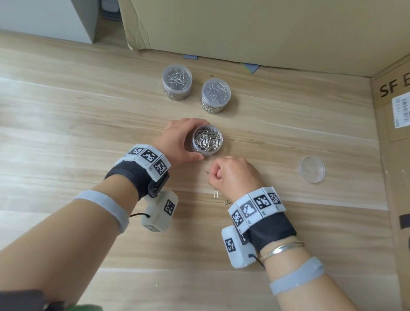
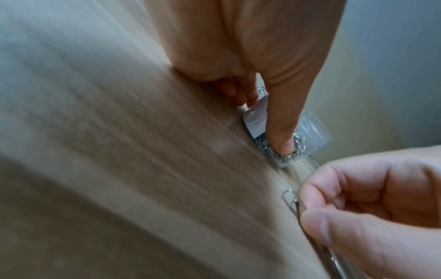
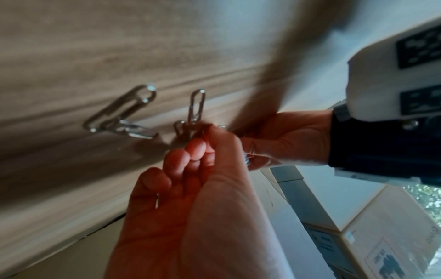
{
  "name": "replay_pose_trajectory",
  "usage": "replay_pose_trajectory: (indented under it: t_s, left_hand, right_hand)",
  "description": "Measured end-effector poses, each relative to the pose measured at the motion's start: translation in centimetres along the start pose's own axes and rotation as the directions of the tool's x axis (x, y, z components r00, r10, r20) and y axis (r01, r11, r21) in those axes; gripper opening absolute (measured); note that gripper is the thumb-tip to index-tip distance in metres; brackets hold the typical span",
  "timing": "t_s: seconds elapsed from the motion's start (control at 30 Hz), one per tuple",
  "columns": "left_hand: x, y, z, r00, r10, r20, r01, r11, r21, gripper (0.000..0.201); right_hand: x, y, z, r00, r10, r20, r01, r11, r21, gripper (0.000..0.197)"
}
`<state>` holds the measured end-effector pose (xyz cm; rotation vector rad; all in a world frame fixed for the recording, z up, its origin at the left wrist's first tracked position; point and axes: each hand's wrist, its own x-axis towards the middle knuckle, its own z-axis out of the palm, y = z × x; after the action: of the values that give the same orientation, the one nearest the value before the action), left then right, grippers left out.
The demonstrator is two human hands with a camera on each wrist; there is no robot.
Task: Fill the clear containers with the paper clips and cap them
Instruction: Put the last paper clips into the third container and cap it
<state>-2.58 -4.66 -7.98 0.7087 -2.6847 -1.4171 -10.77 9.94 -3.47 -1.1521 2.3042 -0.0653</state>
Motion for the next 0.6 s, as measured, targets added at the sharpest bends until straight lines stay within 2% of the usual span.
replay_pose_trajectory:
  t_s: [0.1,0.2,0.27,0.33,0.4,0.5,0.6]
  left_hand:
    - [0.0,-0.1,0.0,1.0,0.005,-0.004,-0.005,1.0,0.009,0.078]
    - [0.1,-0.1,0.1,1.0,0.009,0.008,-0.009,1.0,0.021,0.077]
    - [0.1,-0.1,0.1,1.0,0.001,0.009,-0.002,1.0,0.031,0.076]
    - [0.1,-0.1,0.0,1.0,-0.003,0.007,0.002,0.999,0.038,0.076]
    - [0.1,-0.2,0.0,1.0,0.0,0.005,0.0,0.999,0.037,0.075]
    - [0.0,-0.2,0.0,1.0,0.002,0.002,-0.002,1.0,0.031,0.075]
    - [0.0,-0.1,0.0,1.0,0.007,-0.003,-0.007,1.0,0.028,0.074]
  right_hand:
    - [-0.2,0.3,-1.2,0.994,0.012,-0.112,-0.005,0.998,0.059,0.006]
    - [0.2,-0.1,-2.6,0.958,-0.023,-0.286,0.072,0.984,0.162,0.006]
    - [0.7,-0.5,-3.2,0.94,-0.026,-0.34,0.103,0.972,0.212,0.007]
    - [1.0,-0.3,-3.4,0.952,0.015,-0.305,0.062,0.969,0.239,0.012]
    - [0.8,0.5,-3.2,0.978,0.055,-0.2,-0.017,0.983,0.185,0.02]
    - [-0.4,1.7,-2.0,0.993,0.105,-0.051,-0.098,0.988,0.12,0.042]
    - [-1.2,1.9,-0.6,0.989,0.145,-0.02,-0.142,0.984,0.111,0.055]
